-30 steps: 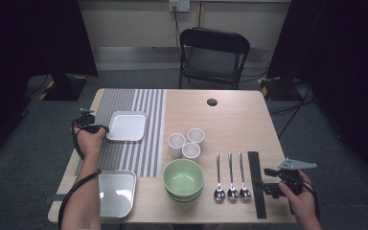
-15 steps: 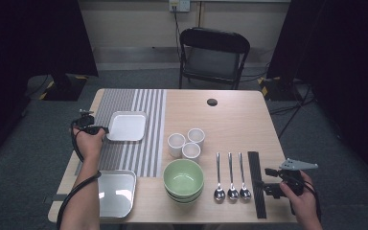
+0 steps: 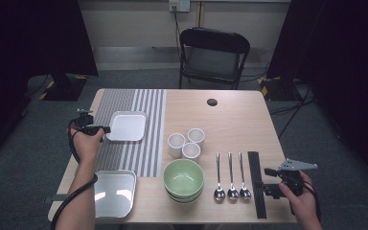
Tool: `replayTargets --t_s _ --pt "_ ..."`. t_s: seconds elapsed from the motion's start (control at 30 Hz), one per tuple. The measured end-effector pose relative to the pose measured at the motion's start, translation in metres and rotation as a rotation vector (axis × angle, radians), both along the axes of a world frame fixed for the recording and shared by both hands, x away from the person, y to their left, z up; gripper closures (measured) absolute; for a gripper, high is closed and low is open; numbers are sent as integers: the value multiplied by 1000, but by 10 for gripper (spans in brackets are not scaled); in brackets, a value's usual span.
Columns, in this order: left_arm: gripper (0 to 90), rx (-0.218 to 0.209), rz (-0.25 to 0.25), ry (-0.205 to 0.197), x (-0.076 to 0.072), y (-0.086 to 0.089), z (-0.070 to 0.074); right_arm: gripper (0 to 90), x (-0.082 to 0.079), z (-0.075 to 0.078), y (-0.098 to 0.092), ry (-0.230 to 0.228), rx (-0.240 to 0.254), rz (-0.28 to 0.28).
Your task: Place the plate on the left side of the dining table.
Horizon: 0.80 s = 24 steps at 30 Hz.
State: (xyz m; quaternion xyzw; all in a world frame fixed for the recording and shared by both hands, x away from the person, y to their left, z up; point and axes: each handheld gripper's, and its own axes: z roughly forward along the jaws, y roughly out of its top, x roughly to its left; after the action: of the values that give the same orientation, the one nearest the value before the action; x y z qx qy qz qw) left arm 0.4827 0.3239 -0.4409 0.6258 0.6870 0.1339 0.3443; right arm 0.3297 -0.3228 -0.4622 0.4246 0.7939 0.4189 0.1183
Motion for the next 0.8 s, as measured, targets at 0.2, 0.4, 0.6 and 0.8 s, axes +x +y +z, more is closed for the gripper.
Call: replayTargets --t_s 0.2,0.4,0.6,0.8 --pt "664 -8 -13 -3 -6 -2 6 231 -1 0 -1 0 2 -6" --pt "597 -24 -49 -18 -10 -7 11 231 0 1 -5 3 8 -26" --pt "529 -45 -73 -42 -16 -11 17 231 0 1 -4 4 4 -22" --pt "468 -52 -113 -56 -22 -20 25 230 -1 0 -1 3 -7 -10"
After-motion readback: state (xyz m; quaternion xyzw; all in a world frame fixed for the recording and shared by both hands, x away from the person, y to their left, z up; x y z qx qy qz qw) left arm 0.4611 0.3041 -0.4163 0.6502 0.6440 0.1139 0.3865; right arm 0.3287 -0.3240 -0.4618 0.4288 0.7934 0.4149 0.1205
